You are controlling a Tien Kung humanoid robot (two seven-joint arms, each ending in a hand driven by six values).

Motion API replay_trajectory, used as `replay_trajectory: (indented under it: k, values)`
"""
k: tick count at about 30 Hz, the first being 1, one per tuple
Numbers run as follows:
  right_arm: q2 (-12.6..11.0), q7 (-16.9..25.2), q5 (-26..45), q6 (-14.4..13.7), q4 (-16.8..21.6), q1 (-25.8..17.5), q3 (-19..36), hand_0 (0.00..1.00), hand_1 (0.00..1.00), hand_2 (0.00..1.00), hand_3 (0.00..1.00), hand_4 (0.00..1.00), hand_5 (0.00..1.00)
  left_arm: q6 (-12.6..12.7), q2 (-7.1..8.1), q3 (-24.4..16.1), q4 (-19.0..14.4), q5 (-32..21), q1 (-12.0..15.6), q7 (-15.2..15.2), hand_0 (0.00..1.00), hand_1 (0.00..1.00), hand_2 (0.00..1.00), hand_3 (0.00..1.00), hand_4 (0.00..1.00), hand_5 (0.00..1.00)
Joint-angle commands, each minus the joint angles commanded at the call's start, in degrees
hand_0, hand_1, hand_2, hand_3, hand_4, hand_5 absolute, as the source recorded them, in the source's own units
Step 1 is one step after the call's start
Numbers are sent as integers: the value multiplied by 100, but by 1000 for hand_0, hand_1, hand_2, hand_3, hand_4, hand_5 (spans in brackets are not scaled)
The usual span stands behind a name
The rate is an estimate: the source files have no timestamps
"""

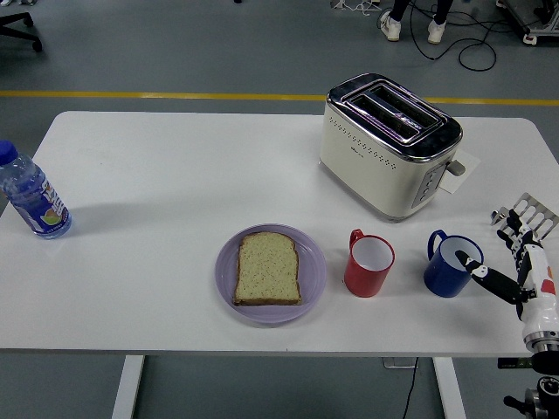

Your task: Pick up the cup,pour liquid into bread,place the cup on the desk

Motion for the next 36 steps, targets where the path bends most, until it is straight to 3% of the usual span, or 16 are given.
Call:
replay_trajectory:
  k: [36]
  values:
    - [228, 439, 392, -470, -1295, 563, -731, 998, 895, 996, 998, 991, 122, -7, -11, 76, 1, -34, 61, 5, 632, 638, 650, 502, 240, 867]
